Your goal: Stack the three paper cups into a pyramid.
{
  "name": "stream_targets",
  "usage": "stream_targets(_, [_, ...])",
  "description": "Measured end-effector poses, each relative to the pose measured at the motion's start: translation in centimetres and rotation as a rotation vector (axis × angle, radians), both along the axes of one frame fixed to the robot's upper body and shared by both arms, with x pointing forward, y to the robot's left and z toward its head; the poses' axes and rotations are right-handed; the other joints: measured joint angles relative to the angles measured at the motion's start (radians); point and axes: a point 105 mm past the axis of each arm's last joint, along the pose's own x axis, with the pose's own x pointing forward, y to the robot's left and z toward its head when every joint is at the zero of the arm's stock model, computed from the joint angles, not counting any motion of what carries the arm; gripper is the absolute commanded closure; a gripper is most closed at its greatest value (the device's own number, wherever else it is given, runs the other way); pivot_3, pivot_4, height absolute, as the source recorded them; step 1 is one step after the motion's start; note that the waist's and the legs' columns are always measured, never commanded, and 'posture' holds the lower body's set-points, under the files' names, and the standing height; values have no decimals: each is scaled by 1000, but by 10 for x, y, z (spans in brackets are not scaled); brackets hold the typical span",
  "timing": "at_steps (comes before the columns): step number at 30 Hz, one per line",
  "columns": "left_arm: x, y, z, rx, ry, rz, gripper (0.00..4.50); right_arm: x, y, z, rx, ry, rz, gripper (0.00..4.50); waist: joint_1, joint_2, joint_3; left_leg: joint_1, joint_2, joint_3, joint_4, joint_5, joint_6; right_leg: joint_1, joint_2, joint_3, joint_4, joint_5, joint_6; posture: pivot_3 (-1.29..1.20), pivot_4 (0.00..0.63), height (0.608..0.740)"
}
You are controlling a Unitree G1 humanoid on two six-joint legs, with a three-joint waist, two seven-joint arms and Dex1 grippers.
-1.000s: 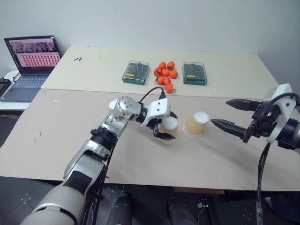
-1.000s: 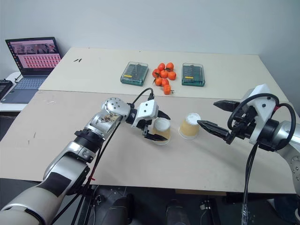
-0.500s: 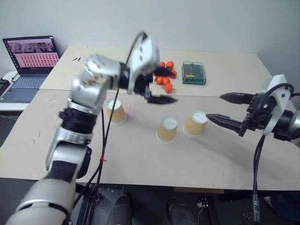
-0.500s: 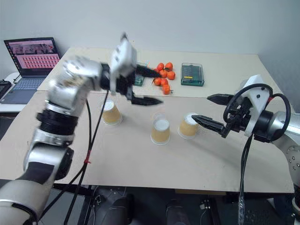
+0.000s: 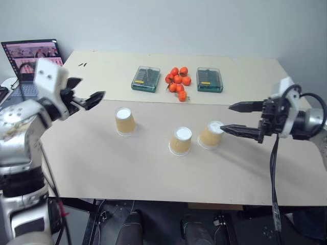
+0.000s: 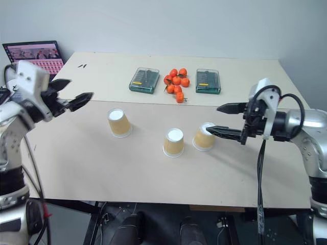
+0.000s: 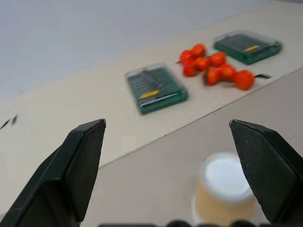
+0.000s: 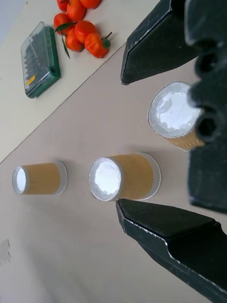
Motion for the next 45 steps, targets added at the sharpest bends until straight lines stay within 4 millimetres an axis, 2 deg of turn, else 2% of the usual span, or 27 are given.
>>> stream_targets(2, [-11,6,-23,47,13,38,41,3,4,4,-15,-4,26,0,-1,0,0,0,1,1,0,0,0,0,0,0,-1,0,-1,0,150,732])
stream_targets(4, [-18,-1,-50,29,46,32,41,6,5,7,-26,-8,37,0,7,0,0,0,2,1,0,0,0,0,0,-1,-1,0,-1,0,150,732])
stream_targets(5, [-19,-4,-57,21,51,30,41,6,7,8,-33,-11,42,0,14,-1,0,-1,3,1,0,0,0,-1,1,-3,-1,0,-2,0,150,732])
stream_targets(9, [-25,-12,-64,1,11,26,41,5,8,7,-39,-2,63,0,25,-1,0,-2,4,4,0,0,-1,0,0,-5,-2,0,-2,0,150,732])
stream_targets(13, [-25,-33,-81,-65,14,-36,41,3,6,7,-48,11,60,0,26,-1,0,-2,5,4,0,0,-1,-1,0,-5,-1,0,-2,0,150,732])
stream_targets(20, [-9,-55,-96,-125,45,-155,41,-3,-1,11,-79,10,18,0,23,-1,0,-2,5,4,0,1,-1,0,0,-5,-1,0,-2,0,150,732])
stream_targets(35, [41,-75,-97,-126,18,-234,41,-25,-16,21,-99,-11,-80,0,19,-1,0,-2,4,4,0,1,-1,0,0,-5,-1,0,-2,0,150,732])
stream_targets(38, [49,-80,-105,-103,39,-242,41,-30,-20,24,-102,-22,-103,0,18,-1,0,-2,4,4,0,1,-1,0,0,-5,-1,0,-2,0,150,732])
stream_targets(40, [53,-84,-111,-109,49,-244,565,-30,-23,24,-101,-25,-120,0,19,-1,0,-2,4,4,0,1,-1,0,0,-5,-1,0,-2,0,150,732])
stream_targets(41, [54,-85,-111,-107,48,-242,687,-30,-23,23,-101,-24,-125,0,19,-1,0,-2,4,4,0,1,-1,0,0,-5,-1,0,-2,0,150,732])
stream_targets(43, [58,-86,-110,-103,37,-240,1431,-31,-25,23,-102,-22,-136,0,18,-1,0,-2,4,4,0,1,-1,0,0,-5,-1,0,-2,0,150,732])
stream_targets(45, [60,-87,-107,-101,24,-244,1993,-32,-24,23,-100,-23,-138,0,17,-1,0,-2,4,4,0,1,-1,0,0,-5,-1,0,-2,0,150,732])
